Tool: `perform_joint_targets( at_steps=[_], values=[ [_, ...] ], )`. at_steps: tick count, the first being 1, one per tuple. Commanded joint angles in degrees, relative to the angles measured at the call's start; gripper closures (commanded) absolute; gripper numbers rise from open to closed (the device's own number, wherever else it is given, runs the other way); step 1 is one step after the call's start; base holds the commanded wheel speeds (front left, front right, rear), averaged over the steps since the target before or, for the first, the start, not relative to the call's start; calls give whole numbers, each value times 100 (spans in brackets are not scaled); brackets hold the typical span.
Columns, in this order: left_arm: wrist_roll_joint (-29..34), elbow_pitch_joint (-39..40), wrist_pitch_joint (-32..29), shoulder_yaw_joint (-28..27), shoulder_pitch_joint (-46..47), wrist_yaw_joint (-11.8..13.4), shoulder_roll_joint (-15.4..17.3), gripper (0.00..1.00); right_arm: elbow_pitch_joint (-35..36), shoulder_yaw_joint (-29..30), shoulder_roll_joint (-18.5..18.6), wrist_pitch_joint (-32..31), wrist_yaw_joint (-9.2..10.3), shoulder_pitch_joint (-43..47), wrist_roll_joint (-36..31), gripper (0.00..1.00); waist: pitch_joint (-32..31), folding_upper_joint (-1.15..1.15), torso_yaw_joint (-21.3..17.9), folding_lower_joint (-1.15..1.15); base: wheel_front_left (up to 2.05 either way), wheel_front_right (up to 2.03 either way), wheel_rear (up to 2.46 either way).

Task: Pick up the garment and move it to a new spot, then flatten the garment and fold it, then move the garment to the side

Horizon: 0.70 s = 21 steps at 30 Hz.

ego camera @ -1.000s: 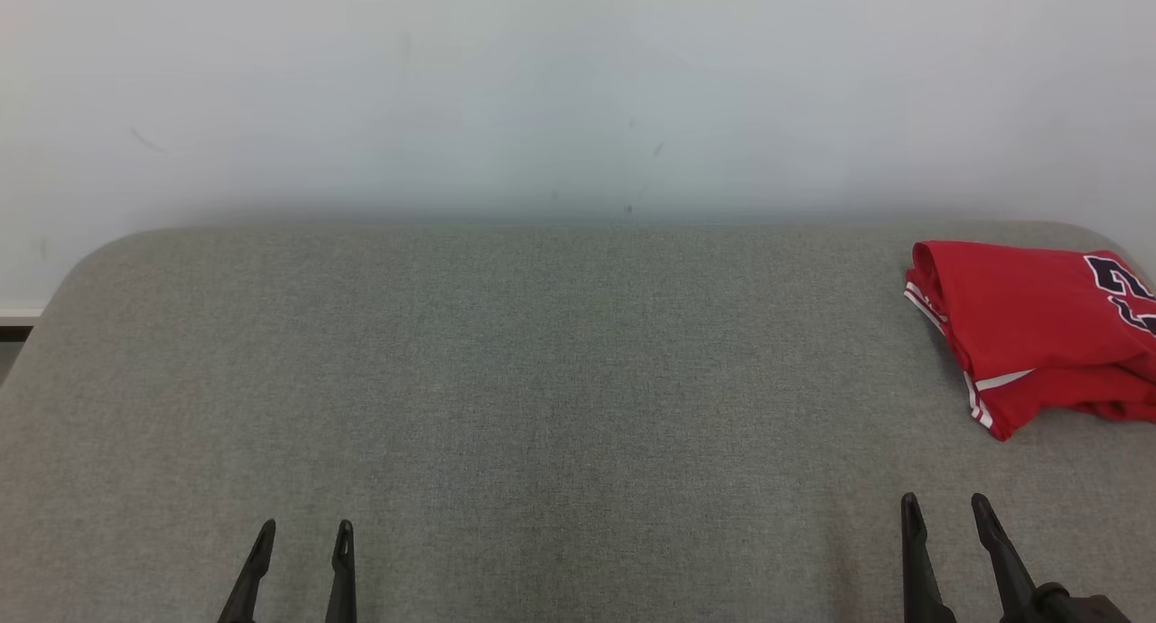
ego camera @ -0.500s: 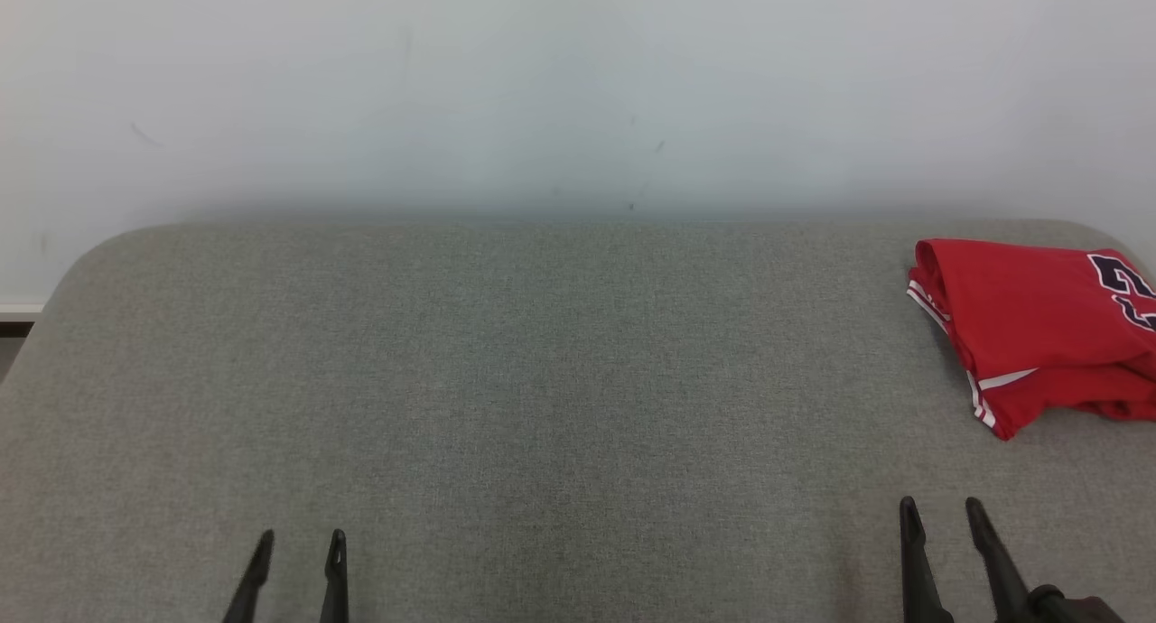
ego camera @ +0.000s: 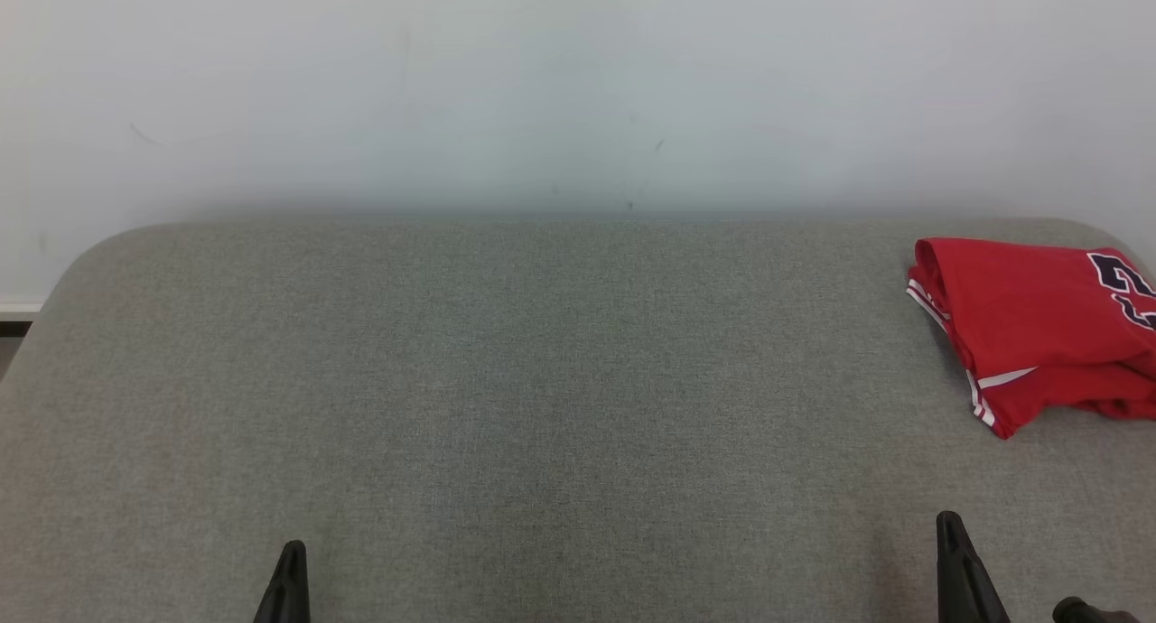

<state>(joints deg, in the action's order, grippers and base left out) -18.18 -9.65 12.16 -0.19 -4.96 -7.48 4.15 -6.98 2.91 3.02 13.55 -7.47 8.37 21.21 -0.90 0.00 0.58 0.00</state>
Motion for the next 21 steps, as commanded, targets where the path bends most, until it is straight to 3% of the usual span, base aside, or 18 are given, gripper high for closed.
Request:
perform_joint_targets(
  at_steps=[1, 21],
  values=[
    [-320, 142, -50, -12, 1, 28, 64, 100, 139, -16, 63, -31, 0, -6, 298, 100, 1, 0, -1, 0, 0, 0, 0],
    [-2305, 313, -476, -23, 3, 40, 174, 100, 420, -120, 176, -256, -1, 87, 2175, 100, 16, 0, -10, 0, 0, 0, 0]
  ],
)
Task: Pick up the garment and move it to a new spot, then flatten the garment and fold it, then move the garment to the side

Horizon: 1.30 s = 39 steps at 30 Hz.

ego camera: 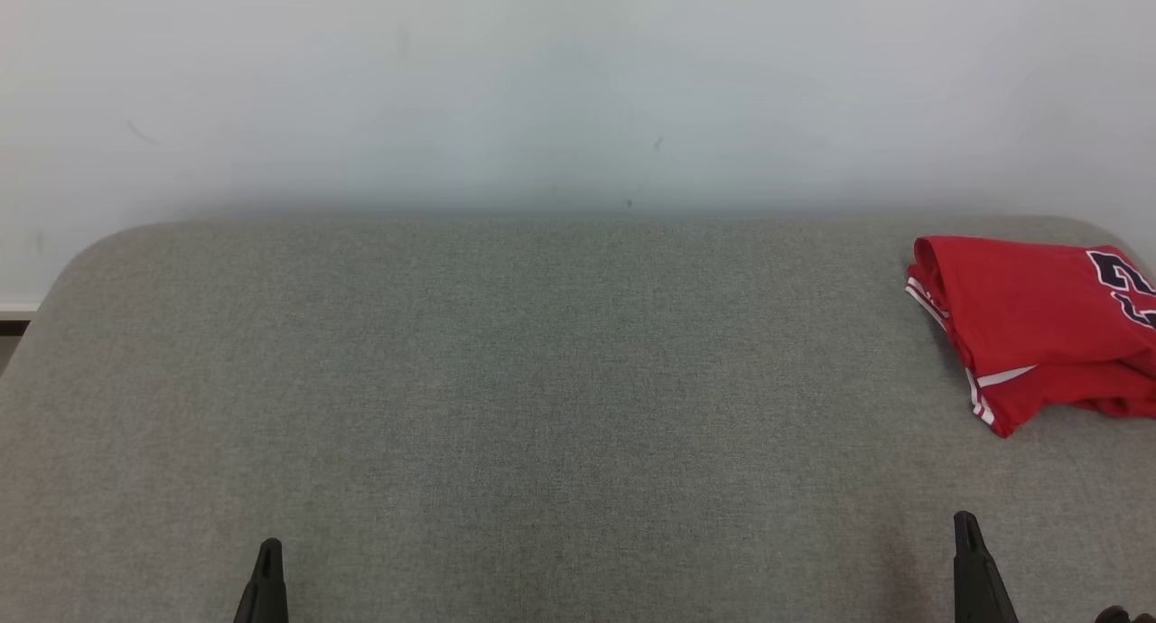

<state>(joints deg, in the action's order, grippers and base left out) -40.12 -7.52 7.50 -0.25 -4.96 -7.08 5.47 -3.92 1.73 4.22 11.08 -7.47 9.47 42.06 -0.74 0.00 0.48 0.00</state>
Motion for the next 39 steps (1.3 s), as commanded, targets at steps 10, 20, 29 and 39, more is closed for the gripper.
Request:
perform_joint_targets(
  at_steps=[10, 20, 29, 39],
  values=[
    [-997, 178, -206, -27, 1, 10, 90, 100, 236, -53, 110, -107, -1, 30, 931, 100, 8, 0, -5, 0, 0, 0, 0],
    [-1797, 253, -385, -39, -1, 20, 130, 100, 344, -101, 160, -197, -2, 78, 1695, 100, 15, 0, -10, 0, 0, 0, 0],
    [-2519, 312, -550, -51, -3, 29, 165, 100, 453, -147, 207, -271, -3, 99, 2386, 100, 23, 0, -15, 0, 0, 0, 0],
    [-3108, 372, -689, -64, -5, 33, 189, 100, 529, -184, 249, -337, -3, 140, 2963, 100, 30, 0, -20, 0, 0, 0, 0]
  ],
)
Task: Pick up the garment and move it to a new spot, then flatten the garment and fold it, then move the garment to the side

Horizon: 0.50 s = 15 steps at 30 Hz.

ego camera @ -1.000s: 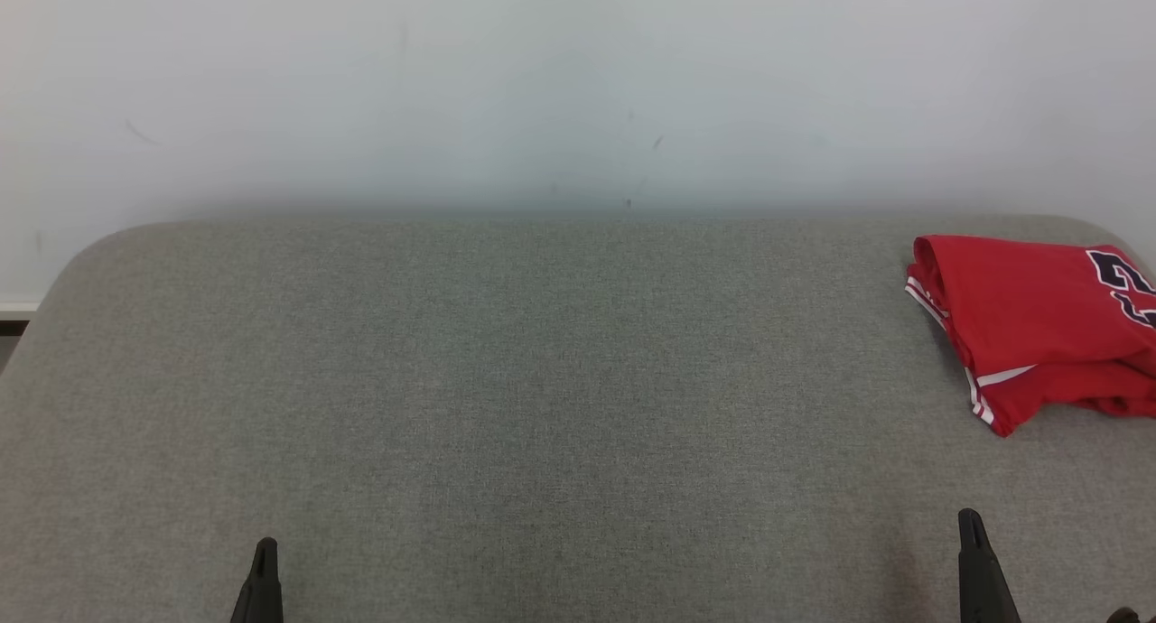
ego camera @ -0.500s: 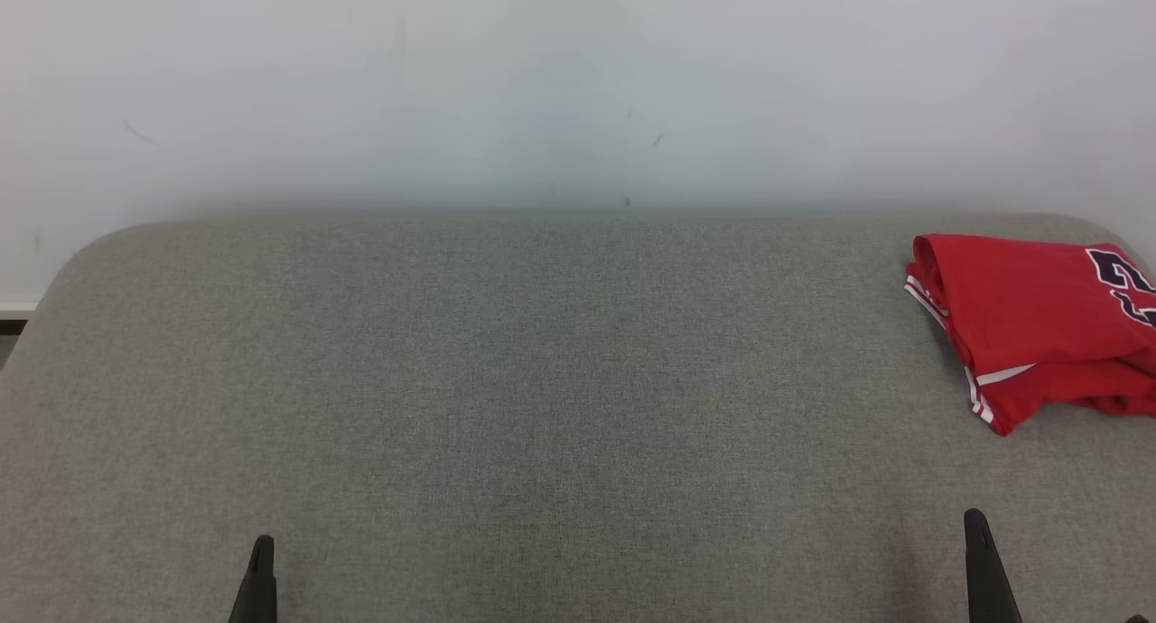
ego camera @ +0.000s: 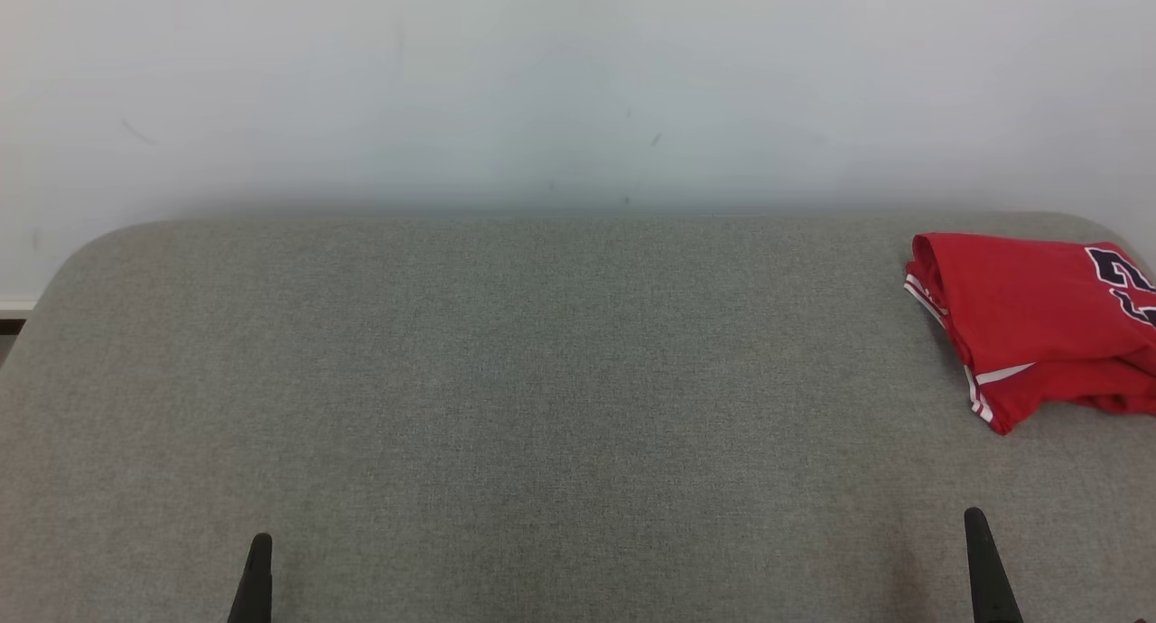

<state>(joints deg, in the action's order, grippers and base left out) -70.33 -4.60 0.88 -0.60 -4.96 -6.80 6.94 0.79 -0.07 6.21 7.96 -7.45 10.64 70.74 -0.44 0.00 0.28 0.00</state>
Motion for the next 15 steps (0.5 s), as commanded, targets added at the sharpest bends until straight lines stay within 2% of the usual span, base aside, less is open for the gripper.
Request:
perform_joint_targets(
  at_steps=[1, 15],
  values=[
    [-152, 85, -41, -31, -6, 5, 44, 100, 68, -8, 54, -27, -4, 26, 151, 100, 1, 0, 0, 0, 0, 0, 0],
    [-984, 156, -239, -52, -10, 12, 73, 100, 186, -66, 113, -113, -5, 82, 953, 100, 12, 0, -8, 0, 0, 0, 0]
  ],
)
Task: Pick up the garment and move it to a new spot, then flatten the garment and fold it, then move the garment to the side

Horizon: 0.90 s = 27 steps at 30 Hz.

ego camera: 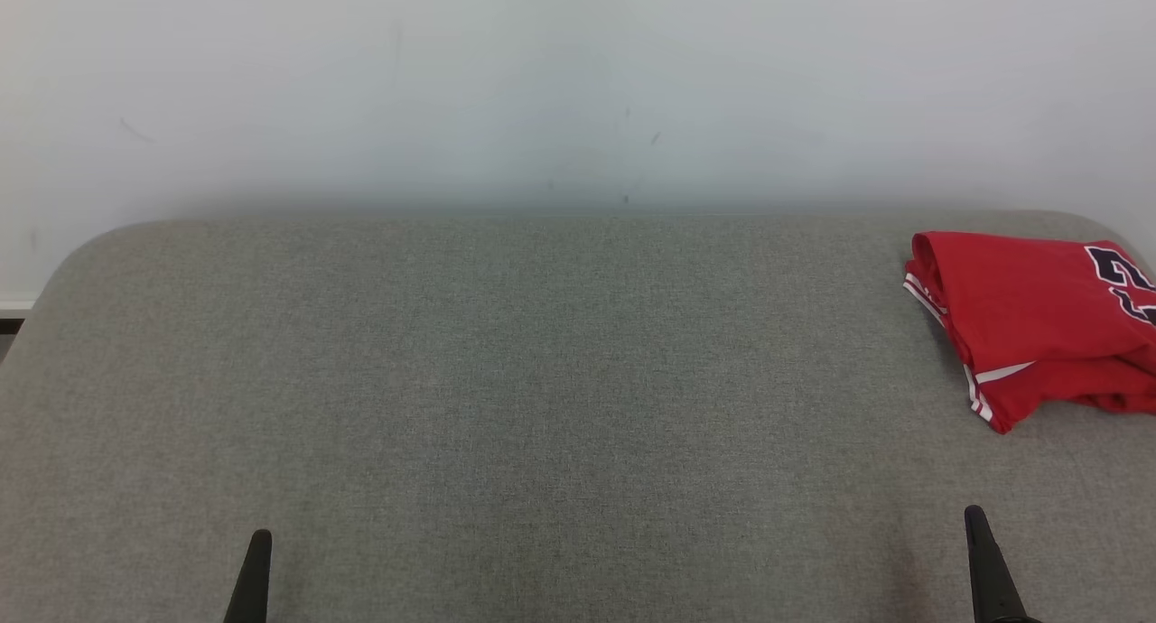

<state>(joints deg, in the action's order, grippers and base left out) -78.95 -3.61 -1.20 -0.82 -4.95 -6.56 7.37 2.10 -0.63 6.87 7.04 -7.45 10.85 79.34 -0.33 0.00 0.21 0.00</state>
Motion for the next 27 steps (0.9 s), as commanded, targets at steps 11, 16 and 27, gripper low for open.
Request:
perform_joint_targets(
  at_steps=[11, 16, 27],
  values=[
    [-697, 109, -172, -48, -14, 2, 52, 100, 138, -54, 89, -79, -5, 82, 663, 100, 9, 0, -6, 0, 0, 0, 0],
    [-950, 135, -236, -54, -15, 8, 59, 100, 179, -71, 109, -100, -5, 82, 914, 100, 13, 0, -8, 0, 0, 0, 0],
    [-1410, 178, -350, -69, -18, 17, 75, 100, 229, -107, 145, -145, -6, 118, 1364, 100, 21, 0, -13, 0, 0, 0, 0]
  ],
)
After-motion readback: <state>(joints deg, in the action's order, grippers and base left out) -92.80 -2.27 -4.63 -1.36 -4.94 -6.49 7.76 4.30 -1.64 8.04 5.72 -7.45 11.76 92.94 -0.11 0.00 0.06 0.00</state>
